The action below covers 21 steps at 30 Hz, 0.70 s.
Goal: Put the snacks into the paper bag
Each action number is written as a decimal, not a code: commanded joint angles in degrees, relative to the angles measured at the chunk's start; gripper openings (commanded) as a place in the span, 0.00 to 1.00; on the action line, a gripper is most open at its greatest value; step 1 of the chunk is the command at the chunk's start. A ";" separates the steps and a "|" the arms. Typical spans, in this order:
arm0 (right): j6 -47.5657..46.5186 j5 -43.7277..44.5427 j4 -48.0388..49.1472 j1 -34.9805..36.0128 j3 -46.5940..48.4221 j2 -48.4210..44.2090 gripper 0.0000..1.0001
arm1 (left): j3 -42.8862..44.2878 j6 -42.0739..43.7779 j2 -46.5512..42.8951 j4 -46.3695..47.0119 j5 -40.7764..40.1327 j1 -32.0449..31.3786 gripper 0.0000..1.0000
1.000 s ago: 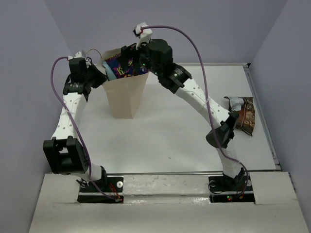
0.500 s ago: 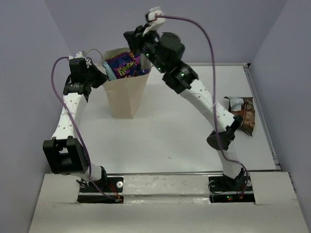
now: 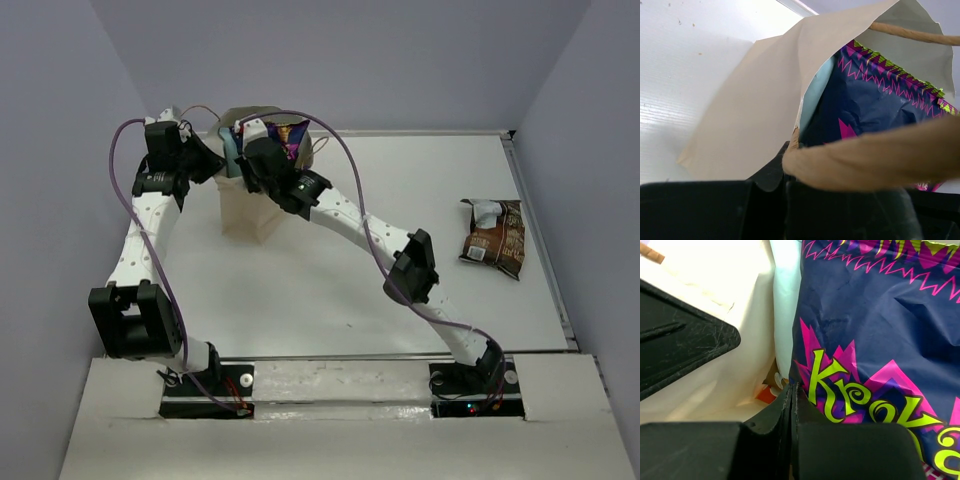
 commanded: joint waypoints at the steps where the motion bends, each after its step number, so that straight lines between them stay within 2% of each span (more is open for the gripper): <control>1: 0.56 0.76 -1.04 -0.82 1.84 -4.00 0.04 | -0.26 0.64 -1.26 1.38 0.16 0.53 0.00; 4: 0.12 -0.20 3.80 -0.82 2.02 -8.92 0.15 | -0.26 0.64 -1.43 1.38 -0.10 0.62 0.00; 7: -1.55 -3.10 9.16 -0.82 2.02 -15.33 0.32 | -0.61 0.55 -1.35 1.56 -0.19 0.53 0.00; 8: -2.51 -5.11 10.56 -0.82 1.84 -17.18 0.42 | -0.61 0.29 -1.26 1.64 -0.10 0.62 0.00; 11: -2.78 -6.36 15.05 -0.82 -1.13 -25.79 0.55 | -0.26 0.11 -1.00 1.82 0.07 0.62 0.00; 12: -3.22 -5.93 15.93 -0.82 -2.45 -28.16 0.63 | 0.00 -0.06 -0.91 1.91 0.07 0.53 0.00; 14: -4.45 -2.43 16.12 -0.82 -7.54 -35.08 0.70 | 0.79 -0.33 -0.73 1.91 0.33 0.62 0.00; 15: -6.28 3.77 15.68 -1.69 -10.08 -37.39 0.73 | 1.32 -0.76 -0.47 1.91 0.68 0.53 0.00; 17: -6.65 13.27 14.11 -7.02 -18.32 -43.61 0.75 | 1.85 -1.20 -0.29 2.17 1.12 0.62 0.00; 19: -3.07 15.69 6.57 -13.45 -22.83 -46.80 0.78 | 2.46 -1.91 0.06 2.17 1.91 0.62 0.00; 20: 2.17 16.05 3.32 -16.96 -26.94 -48.29 0.80 | 2.55 -2.00 0.15 2.17 2.09 0.62 0.00; 21: 4.14 15.44 -1.42 -23.87 -29.59 -51.35 0.82 | 2.55 -2.09 0.23 2.17 2.18 0.53 0.00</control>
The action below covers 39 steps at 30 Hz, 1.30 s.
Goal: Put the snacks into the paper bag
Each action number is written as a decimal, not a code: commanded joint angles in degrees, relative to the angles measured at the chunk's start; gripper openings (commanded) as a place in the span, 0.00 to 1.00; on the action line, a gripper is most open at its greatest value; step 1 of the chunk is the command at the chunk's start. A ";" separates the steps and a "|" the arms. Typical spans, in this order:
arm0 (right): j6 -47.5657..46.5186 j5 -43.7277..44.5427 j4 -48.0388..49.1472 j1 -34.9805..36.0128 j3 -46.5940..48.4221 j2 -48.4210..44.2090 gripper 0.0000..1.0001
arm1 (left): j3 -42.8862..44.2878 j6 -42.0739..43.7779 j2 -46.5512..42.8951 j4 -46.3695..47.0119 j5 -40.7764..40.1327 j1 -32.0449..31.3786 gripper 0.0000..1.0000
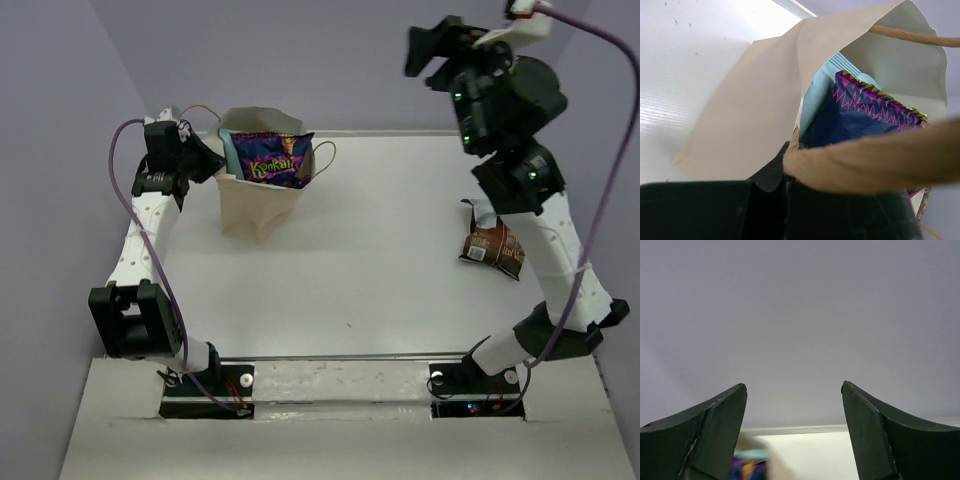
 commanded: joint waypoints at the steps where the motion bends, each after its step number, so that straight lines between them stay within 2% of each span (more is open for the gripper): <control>1: 7.85 8.86 -14.50 -15.82 -12.30 -3.07 0.84 | 2.60 -1.12 0.00 1.65 1.44 0.49 0.00; 2: 8.73 10.16 -16.00 -18.28 -18.77 -4.57 0.87 | 2.60 -1.12 -0.01 1.56 1.26 0.58 0.00; 3: 9.17 10.09 -18.36 -24.31 -22.05 -6.85 0.90 | 2.60 -1.12 -0.01 1.47 1.09 0.58 0.00; 4: 10.66 8.52 -20.13 -28.29 -24.95 -7.65 0.92 | 2.42 -1.21 -0.09 1.47 1.26 0.84 0.00; 5: 13.72 2.33 -21.62 -32.42 -27.94 -8.36 0.94 | 2.33 -1.56 -0.01 1.47 1.52 1.01 0.00; 6: 14.71 -0.17 -22.86 -35.94 -34.06 -8.89 0.95 | 2.16 -1.91 0.08 1.47 1.79 1.28 0.00; 7: 14.98 -1.06 -22.96 -40.32 -37.26 -9.33 0.97 | 1.81 -2.18 0.17 1.47 2.40 1.63 0.00; 8: 14.28 -0.20 -23.65 -41.32 -40.07 -8.98 1.00 | 1.63 -2.61 0.26 1.47 2.67 1.81 0.00; 12: 13.66 3.40 -25.33 -42.65 -50.09 -4.24 1.00 | 1.19 -2.45 0.08 1.47 2.67 1.98 0.00; 20: 10.41 16.67 -26.90 -42.65 -56.88 3.93 1.00 | 0.66 -2.18 -0.01 1.65 2.14 2.42 0.00; 23: 10.41 14.15 -27.27 -42.65 -58.38 7.10 1.00 | 0.49 -2.36 -0.01 1.65 2.58 2.69 0.00; 24: 10.41 10.48 -25.96 -42.65 -59.43 8.50 1.00 | 0.66 -2.36 -0.01 1.65 2.67 2.69 0.00; 29: 10.24 3.25 -23.31 -42.65 -58.65 13.87 0.97 | 1.10 -2.27 0.17 1.47 2.76 2.95 0.00; 32: 10.32 1.22 -23.22 -42.65 -57.07 14.66 0.78 | 0.84 -2.35 -0.09 1.47 2.76 2.86 0.00; 33: 10.23 0.86 -23.13 -42.65 -56.89 14.40 0.56 | 0.75 -2.53 -0.18 1.56 2.84 2.95 0.00; 35: 9.97 0.07 -23.31 -42.65 -56.54 12.92 0.35 | 0.58 -2.62 -0.27 1.73 2.84 2.95 0.00; 36: 9.88 -0.89 -23.83 -42.65 -56.28 12.04 0.11 | 0.57 -2.62 -0.36 1.74 2.84 2.95 0.00; 37: 9.62 -1.25 -24.10 -42.04 -56.01 11.16 0.02 | 0.75 -2.62 -0.45 1.65 2.84 3.04 0.00; 39: 9.01 -1.51 -25.32 -40.47 -54.35 7.82 0.01 | 1.01 -2.53 -0.27 1.56 2.93 3.12 0.00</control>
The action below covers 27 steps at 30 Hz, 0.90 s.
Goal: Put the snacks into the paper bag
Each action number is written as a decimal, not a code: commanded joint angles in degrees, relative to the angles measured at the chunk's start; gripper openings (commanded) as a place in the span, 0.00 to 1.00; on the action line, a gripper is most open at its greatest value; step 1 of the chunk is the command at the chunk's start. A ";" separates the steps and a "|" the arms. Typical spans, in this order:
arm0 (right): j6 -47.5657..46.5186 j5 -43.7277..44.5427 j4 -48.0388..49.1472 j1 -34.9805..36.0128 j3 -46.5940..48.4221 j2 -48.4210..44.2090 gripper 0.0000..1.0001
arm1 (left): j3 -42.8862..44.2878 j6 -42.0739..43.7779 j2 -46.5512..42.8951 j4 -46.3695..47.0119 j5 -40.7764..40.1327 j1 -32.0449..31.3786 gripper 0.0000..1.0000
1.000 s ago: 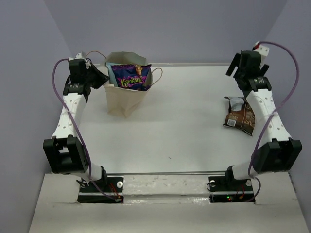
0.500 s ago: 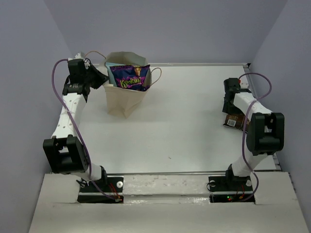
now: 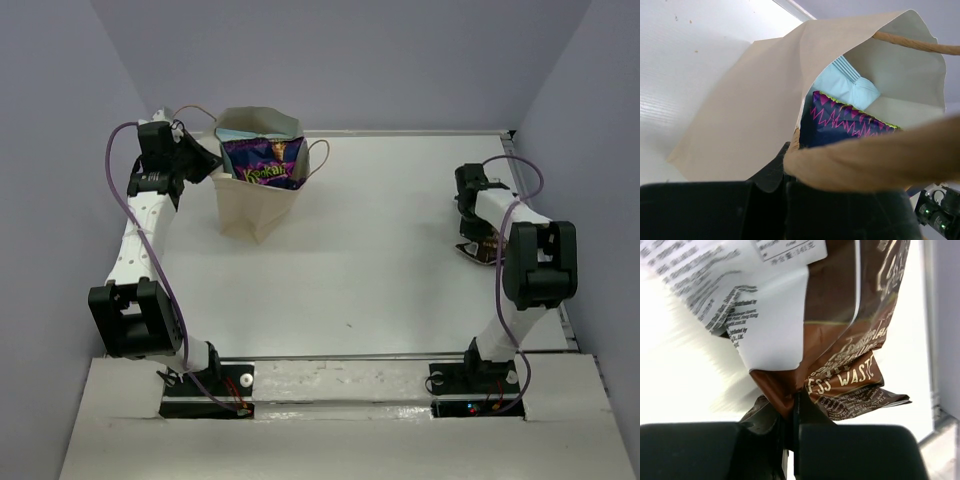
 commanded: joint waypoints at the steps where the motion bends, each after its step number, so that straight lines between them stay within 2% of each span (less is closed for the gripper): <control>1: -0.42 -5.01 -0.83 2.82 4.21 -5.63 0.01 | 1.08 -0.28 -0.69 1.30 0.64 1.09 0.00; 5: -1.21 -6.68 -1.97 7.82 13.16 -11.69 0.01 | 1.08 -0.28 -0.34 1.30 0.73 1.09 0.00; 9: 0.89 -9.65 -1.19 14.59 27.66 -14.69 0.01 | 0.47 -0.19 -0.25 1.47 0.64 1.01 0.00; 10: 1.25 -10.63 0.47 18.08 33.69 -14.52 0.01 | 0.29 -0.19 -0.25 1.47 0.55 1.01 0.00; 13: 1.08 -15.64 10.30 24.34 39.97 -14.86 0.01 | 0.29 -0.19 -0.16 1.56 0.46 1.01 0.00; 14: 0.64 -16.60 14.25 28.71 40.17 -15.22 0.01 | 0.38 -0.19 -0.25 1.56 0.46 1.01 0.00; 15: 0.46 -18.79 22.46 30.75 40.17 -15.39 0.01 | 0.38 -0.10 -0.25 1.56 0.37 1.01 0.00; 17: 1.42 -21.17 30.68 34.27 39.47 -15.57 0.01 | 0.38 -0.10 -0.33 1.47 0.29 1.01 0.00; 19: 4.58 -26.34 42.25 38.15 38.85 -14.26 0.01 | 0.29 -0.10 -0.42 1.47 0.11 1.01 0.00; 21: 9.31 -32.22 49.49 41.04 38.76 -10.94 0.01 | 0.11 -0.10 -0.60 1.56 -0.06 1.09 0.00; 27: 17.68 -33.75 50.85 44.31 40.26 -2.66 0.01 | -0.15 -0.02 -0.69 1.74 -0.68 1.09 0.00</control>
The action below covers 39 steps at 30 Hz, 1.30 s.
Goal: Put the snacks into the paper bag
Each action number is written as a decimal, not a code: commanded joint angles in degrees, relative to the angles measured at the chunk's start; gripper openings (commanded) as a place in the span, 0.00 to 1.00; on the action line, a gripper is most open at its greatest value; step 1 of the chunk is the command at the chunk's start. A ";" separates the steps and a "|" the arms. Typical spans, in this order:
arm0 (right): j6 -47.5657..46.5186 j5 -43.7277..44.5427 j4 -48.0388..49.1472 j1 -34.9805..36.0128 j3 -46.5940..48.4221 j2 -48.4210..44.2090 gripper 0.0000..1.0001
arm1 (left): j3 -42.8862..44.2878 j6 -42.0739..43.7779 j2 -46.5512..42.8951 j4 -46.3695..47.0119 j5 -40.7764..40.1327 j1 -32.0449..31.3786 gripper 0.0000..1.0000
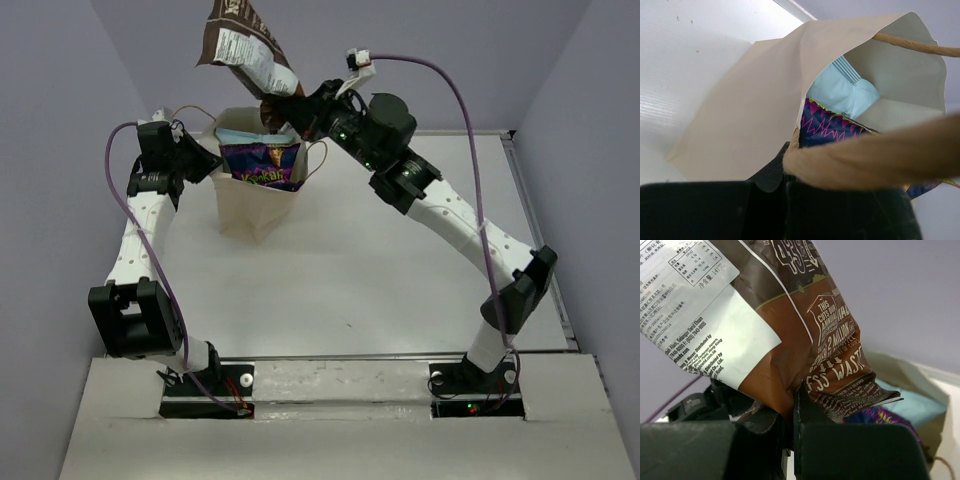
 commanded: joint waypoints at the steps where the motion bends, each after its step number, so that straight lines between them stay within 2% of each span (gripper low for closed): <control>1: 8.59 -2.63 7.77 0.44 -0.87 4.73 0.01 | -0.06 -0.04 -0.73 1.80 -0.44 0.96 0.00; 6: 13.17 -4.82 2.60 1.05 0.07 10.09 0.01 | 0.29 -0.21 -0.38 1.71 0.09 1.23 0.00; 8: 12.04 -4.74 -3.45 1.58 2.96 11.85 0.01 | 0.46 -0.30 -0.20 1.71 -0.09 1.23 0.00; 9: 10.38 -3.43 -9.22 2.11 4.29 13.60 0.04 | 0.46 -0.30 -0.03 1.71 -0.09 1.40 0.00; 11: 8.52 -2.02 -13.65 2.11 7.36 14.85 0.18 | 0.29 -0.39 0.15 1.80 -0.09 1.40 0.00; 12: 7.04 -1.05 -16.55 2.64 7.90 15.20 0.30 | 0.11 -0.56 0.24 1.80 -0.09 1.49 0.00; 13: 6.24 -0.52 -17.62 2.64 8.34 15.20 0.37 | 0.03 -0.74 0.24 1.89 0.09 1.58 0.00; 17: 2.72 1.85 -24.56 2.64 13.08 15.99 0.55 | 0.20 -0.65 0.59 1.98 0.18 1.84 0.00; 18: 1.24 1.42 -27.53 2.64 16.05 16.95 0.70 | 0.29 -0.65 0.85 1.89 0.18 1.93 0.00; 21: -2.38 -2.78 -31.42 2.64 21.94 18.80 0.76 | 0.46 -0.74 0.94 1.89 0.26 1.93 0.00; 22: -5.34 -5.59 -33.34 2.64 26.66 19.68 0.76 | 0.46 -0.74 0.94 1.89 0.35 1.93 0.00; 24: -7.30 -5.79 -33.80 3.34 30.48 19.51 0.74 | 0.38 -0.83 0.94 1.89 0.35 1.93 0.00; 25: -7.48 -5.36 -31.45 3.34 31.27 18.20 0.70 | 0.29 -0.83 1.03 1.89 0.35 1.93 0.00; 26: -6.78 -4.74 -29.08 3.87 30.06 17.23 0.61 | 0.29 -0.83 0.94 1.89 0.35 1.93 0.00; 27: -5.39 -4.48 -26.27 3.87 27.96 16.18 0.41 | 0.20 -0.83 1.03 1.89 0.35 2.02 0.00; 28: -5.11 -4.30 -19.98 3.87 25.25 15.21 0.33 | 0.29 -0.83 1.03 1.80 0.53 1.93 0.00; 29: -5.02 -4.12 -17.57 3.87 21.13 14.85 0.26 | 0.38 -0.83 1.03 1.72 0.53 1.93 0.00; 30: -4.67 -3.95 -16.15 3.87 21.00 15.89 0.20 | 0.46 -0.83 1.03 1.71 0.53 2.02 0.00; 35: -2.48 -5.79 -17.10 4.40 31.97 27.84 0.16 | 0.55 -0.74 0.85 1.54 0.26 2.02 0.00; 39: -1.59 0.00 -17.01 4.40 35.15 34.35 0.16 | 0.46 -0.74 0.68 1.54 0.26 2.02 0.00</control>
